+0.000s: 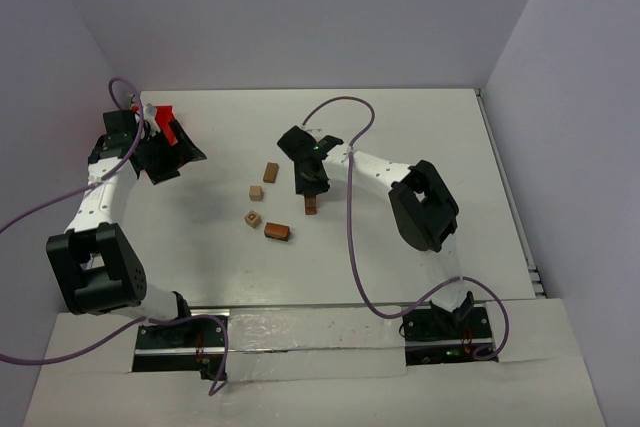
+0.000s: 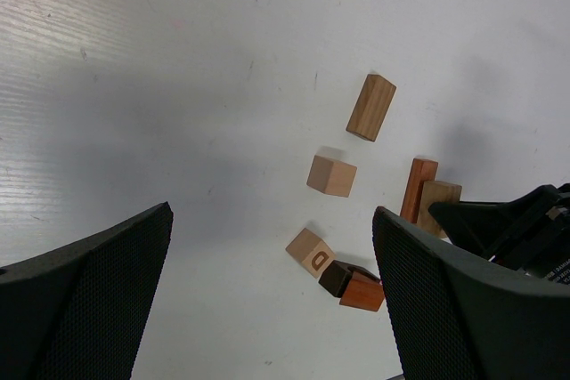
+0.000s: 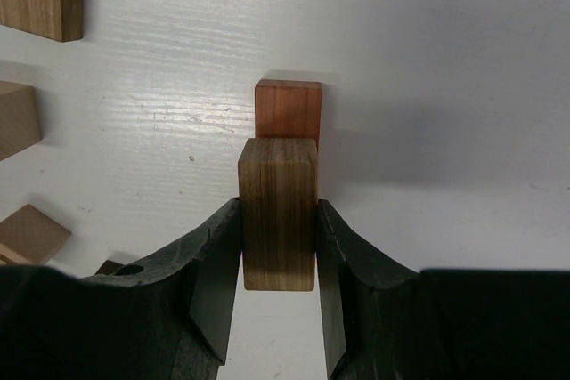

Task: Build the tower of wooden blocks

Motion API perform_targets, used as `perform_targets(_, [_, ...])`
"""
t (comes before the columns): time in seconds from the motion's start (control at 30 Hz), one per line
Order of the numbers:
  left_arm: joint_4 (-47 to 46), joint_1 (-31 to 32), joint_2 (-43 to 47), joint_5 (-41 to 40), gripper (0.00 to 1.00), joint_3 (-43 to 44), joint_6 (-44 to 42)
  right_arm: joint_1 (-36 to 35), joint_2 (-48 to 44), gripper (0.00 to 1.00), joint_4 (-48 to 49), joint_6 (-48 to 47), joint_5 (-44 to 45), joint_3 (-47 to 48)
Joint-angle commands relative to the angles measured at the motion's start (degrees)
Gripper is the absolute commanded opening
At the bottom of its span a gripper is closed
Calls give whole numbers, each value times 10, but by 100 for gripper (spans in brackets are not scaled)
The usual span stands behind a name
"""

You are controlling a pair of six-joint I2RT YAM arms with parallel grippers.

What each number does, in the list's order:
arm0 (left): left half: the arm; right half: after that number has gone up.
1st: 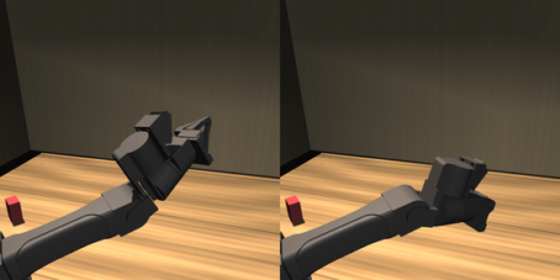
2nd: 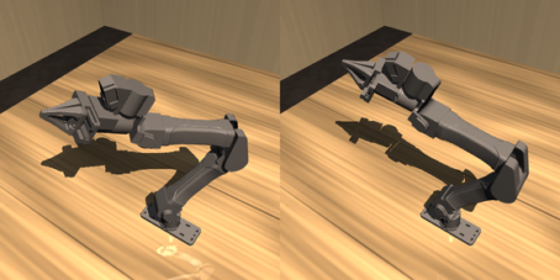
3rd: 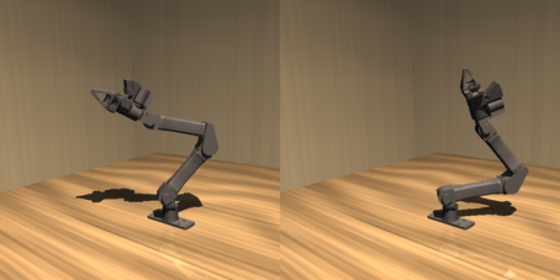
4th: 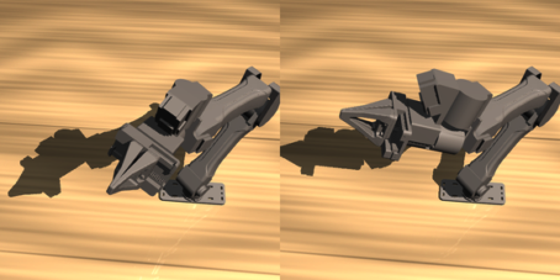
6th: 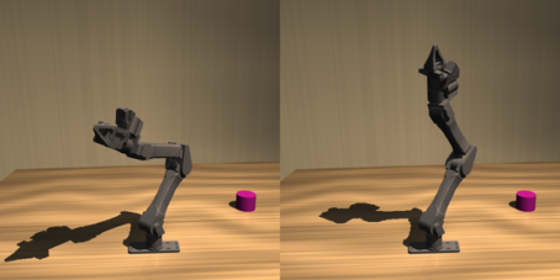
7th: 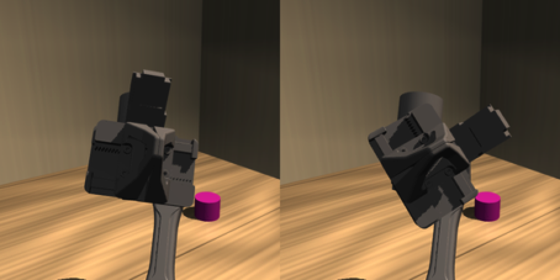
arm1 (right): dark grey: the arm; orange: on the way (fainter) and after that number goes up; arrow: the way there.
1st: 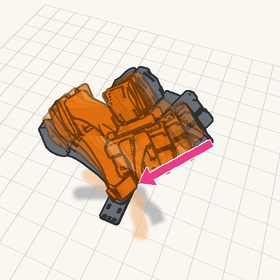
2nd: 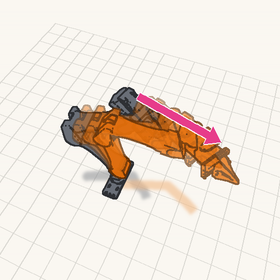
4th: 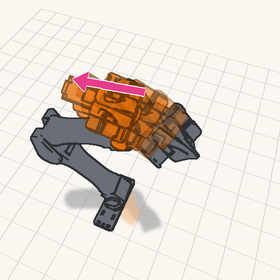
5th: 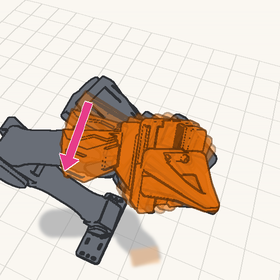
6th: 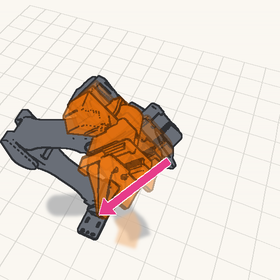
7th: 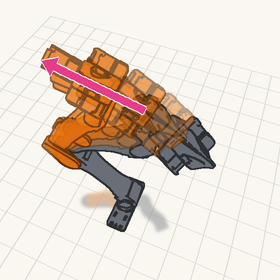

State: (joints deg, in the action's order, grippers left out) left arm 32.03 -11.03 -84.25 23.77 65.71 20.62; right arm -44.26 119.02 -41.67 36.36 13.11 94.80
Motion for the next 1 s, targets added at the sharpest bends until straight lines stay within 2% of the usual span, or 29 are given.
perform_targets(0.0, [-20,-3,1,-5,99,14,4,6,6,10,-4,7,17,14])
perform_targets(0.97, [-17,-4,-7,-6,99,19,4,12,12,17,-5,13,2,21])
